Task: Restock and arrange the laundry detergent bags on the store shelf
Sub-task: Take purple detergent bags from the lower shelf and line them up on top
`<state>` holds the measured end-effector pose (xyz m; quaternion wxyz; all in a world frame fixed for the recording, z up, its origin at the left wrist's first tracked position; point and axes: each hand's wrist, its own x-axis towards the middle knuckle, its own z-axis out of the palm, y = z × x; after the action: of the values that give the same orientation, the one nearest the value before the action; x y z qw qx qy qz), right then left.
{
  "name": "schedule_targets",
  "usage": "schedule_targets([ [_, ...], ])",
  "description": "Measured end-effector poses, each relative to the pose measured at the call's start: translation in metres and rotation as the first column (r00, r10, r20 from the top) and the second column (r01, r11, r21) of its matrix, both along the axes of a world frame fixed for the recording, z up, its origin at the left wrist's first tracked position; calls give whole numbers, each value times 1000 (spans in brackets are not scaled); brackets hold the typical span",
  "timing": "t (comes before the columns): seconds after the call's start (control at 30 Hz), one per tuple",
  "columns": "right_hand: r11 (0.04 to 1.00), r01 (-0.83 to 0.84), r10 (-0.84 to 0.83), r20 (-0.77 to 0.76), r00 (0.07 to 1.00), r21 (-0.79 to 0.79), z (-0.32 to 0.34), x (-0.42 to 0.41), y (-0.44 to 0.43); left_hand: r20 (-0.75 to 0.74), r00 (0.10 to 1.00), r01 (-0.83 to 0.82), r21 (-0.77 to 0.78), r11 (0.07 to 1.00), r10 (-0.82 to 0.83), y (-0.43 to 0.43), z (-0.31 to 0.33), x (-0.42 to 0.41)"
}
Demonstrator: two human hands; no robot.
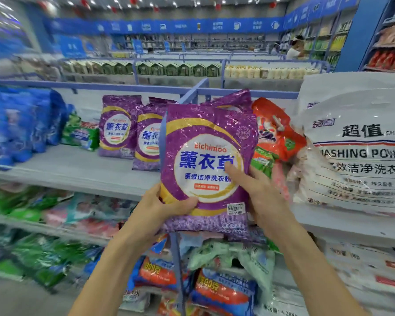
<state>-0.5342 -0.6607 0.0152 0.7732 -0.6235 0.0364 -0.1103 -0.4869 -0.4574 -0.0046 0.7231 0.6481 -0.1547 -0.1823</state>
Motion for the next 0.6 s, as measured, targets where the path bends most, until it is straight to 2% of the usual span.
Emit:
schedule_targets([
  [0.1,996,33,-28,60,998,-86,-7,2,37,-82,989,-131,-80,988,125,24,2,-2],
  [0.2,997,-24,30,90,995,-70,-10,10,73,-162,967,-212,-85,974,196,60,4,4],
  [0.3,998,-62,63,76,995,-16,-11,24,104,-155,970,-201,-84,976,187,87,7,18],
  [0.4,998,-59,59,44,997,19,-13,49,143,-131,946,-304,-29,952,298,124,7,42],
  [0.6,993,-91,95,-54,994,81,-20,108,226,-58,920,-384,57,922,387,208,2,78],
])
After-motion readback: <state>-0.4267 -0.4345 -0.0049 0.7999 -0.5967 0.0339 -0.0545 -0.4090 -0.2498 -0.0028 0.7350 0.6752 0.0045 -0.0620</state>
